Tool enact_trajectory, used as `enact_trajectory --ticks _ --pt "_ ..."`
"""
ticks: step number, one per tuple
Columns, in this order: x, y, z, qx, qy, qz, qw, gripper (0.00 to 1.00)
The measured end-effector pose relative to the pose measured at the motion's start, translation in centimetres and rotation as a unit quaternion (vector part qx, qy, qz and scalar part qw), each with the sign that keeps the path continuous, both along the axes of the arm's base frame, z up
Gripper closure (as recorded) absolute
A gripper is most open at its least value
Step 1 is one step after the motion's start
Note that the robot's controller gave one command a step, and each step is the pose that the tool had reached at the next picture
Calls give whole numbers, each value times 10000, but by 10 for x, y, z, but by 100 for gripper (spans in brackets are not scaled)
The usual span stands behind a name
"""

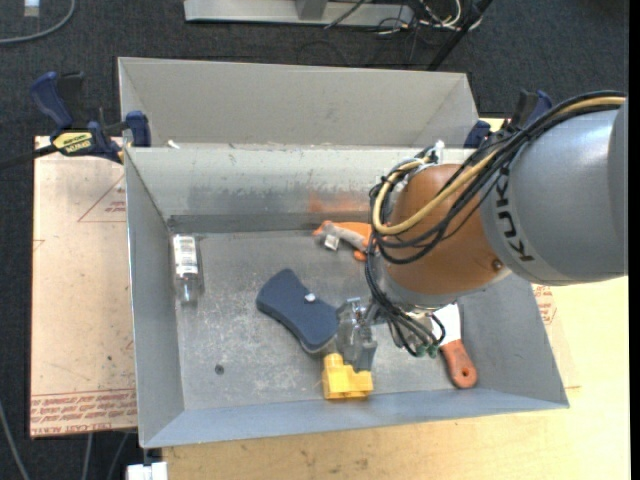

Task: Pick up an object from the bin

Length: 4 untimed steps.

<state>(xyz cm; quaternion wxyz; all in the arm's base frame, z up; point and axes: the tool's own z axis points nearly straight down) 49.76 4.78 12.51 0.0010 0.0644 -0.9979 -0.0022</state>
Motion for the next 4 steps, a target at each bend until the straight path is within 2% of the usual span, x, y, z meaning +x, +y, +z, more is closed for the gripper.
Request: enact_trajectory --ticks 1,2,3,4 --pt "20 71 24 -1 -56 1507 9886 0" --pt "30 124 29 19 -80 2133 9770 0" --pt "42 79 7 20 -77 1845 9828 0" --pt "63 50 -3 -20 -51 1847 9828 0"
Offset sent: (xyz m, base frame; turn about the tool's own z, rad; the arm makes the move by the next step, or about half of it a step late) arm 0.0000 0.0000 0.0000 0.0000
